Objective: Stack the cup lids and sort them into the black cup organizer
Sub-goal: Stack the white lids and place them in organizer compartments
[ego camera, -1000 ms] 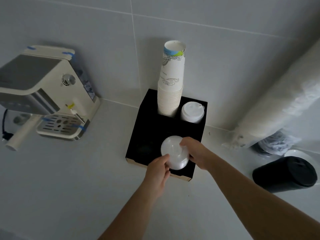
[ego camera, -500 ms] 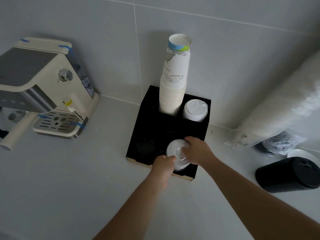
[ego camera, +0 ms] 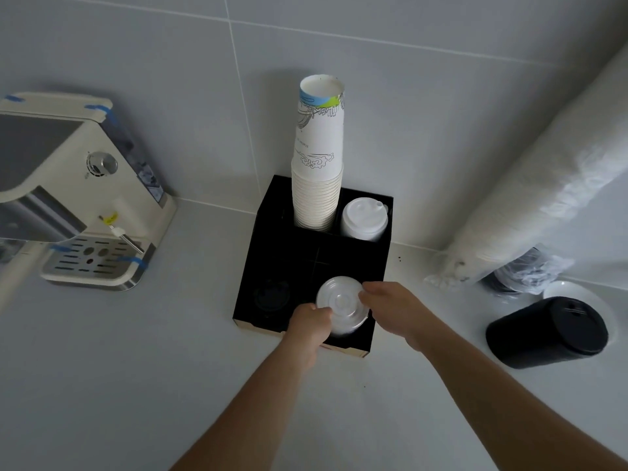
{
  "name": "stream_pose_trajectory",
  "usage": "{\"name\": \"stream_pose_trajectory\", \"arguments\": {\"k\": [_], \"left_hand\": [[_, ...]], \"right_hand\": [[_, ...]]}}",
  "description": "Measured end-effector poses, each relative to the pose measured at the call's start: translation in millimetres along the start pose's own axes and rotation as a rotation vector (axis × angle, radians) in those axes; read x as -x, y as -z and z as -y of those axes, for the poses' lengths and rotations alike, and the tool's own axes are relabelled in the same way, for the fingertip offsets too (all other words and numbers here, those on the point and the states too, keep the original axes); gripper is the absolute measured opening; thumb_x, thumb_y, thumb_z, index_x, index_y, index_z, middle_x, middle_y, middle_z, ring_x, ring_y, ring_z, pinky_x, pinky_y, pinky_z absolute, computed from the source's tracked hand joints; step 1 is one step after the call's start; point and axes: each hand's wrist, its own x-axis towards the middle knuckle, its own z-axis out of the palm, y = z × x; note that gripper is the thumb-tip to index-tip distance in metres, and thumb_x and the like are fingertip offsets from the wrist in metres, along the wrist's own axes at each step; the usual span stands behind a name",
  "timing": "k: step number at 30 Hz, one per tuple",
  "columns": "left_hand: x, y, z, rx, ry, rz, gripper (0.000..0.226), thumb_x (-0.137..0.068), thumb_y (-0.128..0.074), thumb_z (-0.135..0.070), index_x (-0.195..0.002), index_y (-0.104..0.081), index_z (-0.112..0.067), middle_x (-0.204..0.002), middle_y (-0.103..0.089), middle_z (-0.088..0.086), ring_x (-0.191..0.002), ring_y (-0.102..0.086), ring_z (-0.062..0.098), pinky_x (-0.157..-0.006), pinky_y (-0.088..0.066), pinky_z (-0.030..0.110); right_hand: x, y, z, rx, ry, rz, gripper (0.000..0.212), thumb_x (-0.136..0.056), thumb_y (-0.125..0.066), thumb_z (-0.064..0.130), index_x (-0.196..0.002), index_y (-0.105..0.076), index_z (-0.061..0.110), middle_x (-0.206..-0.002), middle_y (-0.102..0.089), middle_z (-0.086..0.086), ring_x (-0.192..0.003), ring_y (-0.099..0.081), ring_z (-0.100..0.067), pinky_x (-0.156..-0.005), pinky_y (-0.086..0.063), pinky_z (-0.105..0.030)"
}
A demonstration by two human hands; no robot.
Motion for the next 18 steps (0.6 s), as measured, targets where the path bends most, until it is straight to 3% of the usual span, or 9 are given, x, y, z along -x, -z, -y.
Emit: {"name": "stream_pose_trajectory", "arguments": {"k": [2,3,5,7,9,11,13,15,18], "left_hand": [[-0.1,-1.9,-1.2,-0.011,0.000,0.009,0.036,-0.071,-0.054,-0.024,-0.098,-0.064,-0.002,-0.093,-0.060,0.008,-0.087,-0.056,0.019,-0.094,-0.049,0.039],[0.8,-2.5,-1.9,-0.015,0.000,0.013,0.035,-0.069,-0.054,-0.025,-0.095,-0.064,-0.004,-0.094,-0.060,0.008,-0.088,-0.056,0.019,-0.094,-0.049,0.039],[1.7,-3.7,-2.1,-0.017,-0.004,0.019,0.029,-0.066,-0.054,-0.028,-0.087,-0.063,-0.011,-0.092,-0.060,0.008,-0.087,-0.056,0.019,-0.089,-0.048,0.036],[3.7,-3.0,-2.8,-0.003,-0.009,0.026,0.024,-0.063,-0.055,-0.028,-0.082,-0.060,-0.014,-0.084,-0.055,0.007,-0.081,-0.053,0.018,-0.081,-0.045,0.032],[10.0,-0.7,-4.4,0.011,-0.012,0.025,0.019,-0.061,-0.057,-0.028,-0.073,-0.054,-0.014,-0.072,-0.045,0.005,-0.071,-0.044,0.018,-0.075,-0.042,0.033],[14.1,4.1,-3.0,0.018,-0.016,0.022,0.016,-0.064,-0.059,-0.027,-0.066,-0.049,-0.015,-0.064,-0.038,0.001,-0.065,-0.038,0.017,-0.074,-0.042,0.035],[23.2,10.0,-3.1,0.034,-0.017,0.048,0.018,-0.069,-0.063,-0.027,-0.071,-0.052,-0.013,-0.063,-0.038,0.001,-0.061,-0.038,0.015,-0.075,-0.047,0.033],[37.4,16.6,-5.2,0.098,-0.033,0.072,0.011,-0.080,-0.065,-0.023,-0.083,-0.057,-0.015,-0.068,-0.042,0.001,-0.061,-0.041,0.012,-0.068,-0.045,0.027],[58.3,29.4,-1.8,0.192,-0.085,0.092,0.006,-0.094,-0.056,-0.015,-0.095,-0.062,-0.016,-0.084,-0.059,0.002,-0.078,-0.057,0.014,-0.074,-0.047,0.026]], "right_hand": [[-0.2,3.1,-8.4,-0.074,-0.013,0.010,0.036,-0.088,-0.051,0.025,-0.104,-0.056,-0.007,-0.085,-0.052,-0.011,-0.078,-0.052,-0.020,-0.080,-0.047,-0.037],[0.1,5.6,-13.4,-0.121,-0.005,0.006,0.039,-0.088,-0.053,0.026,-0.111,-0.058,-0.005,-0.093,-0.061,-0.016,-0.089,-0.061,-0.024,-0.094,-0.051,-0.044],[2.7,10.5,-20.9,-0.193,-0.010,-0.005,0.044,-0.090,-0.056,0.028,-0.126,-0.059,0.002,-0.124,-0.064,-0.018,-0.116,-0.061,-0.030,-0.111,-0.042,-0.049],[5.8,15.0,-25.5,-0.285,-0.028,-0.001,0.045,-0.091,-0.059,0.029,-0.132,-0.060,0.011,-0.126,-0.064,-0.006,-0.114,-0.061,-0.021,-0.112,-0.042,-0.045],[12.4,20.3,-26.9,-0.385,-0.029,0.009,0.026,-0.093,-0.059,0.025,-0.114,-0.070,0.014,-0.113,-0.067,-0.005,-0.106,-0.063,-0.017,-0.109,-0.046,-0.040],[21.5,25.9,-26.6,-0.471,-0.032,0.011,0.013,-0.095,-0.058,0.022,-0.096,-0.071,0.021,-0.122,-0.065,-0.015,-0.117,-0.062,-0.024,-0.102,-0.049,-0.033],[29.1,31.1,-30.6,-0.533,-0.021,0.015,0.020,-0.096,-0.058,0.024,-0.110,-0.068,0.013,-0.128,-0.060,-0.019,-0.120,-0.060,-0.027,-0.096,-0.049,-0.030],[35.8,35.2,-36.0,-0.566,-0.007,0.011,0.034,-0.097,-0.057,0.028,-0.126,-0.062,0.010,-0.126,-0.065,-0.012,-0.113,-0.063,-0.022,-0.098,-0.048,-0.034],[48.0,40.9,-45.8,-0.580,0.008,0.006,0.037,-0.098,-0.053,0.034,-0.127,-0.063,0.013,-0.122,-0.069,-0.004,-0.111,-0.064,-0.018,-0.106,-0.045,-0.041]]}}
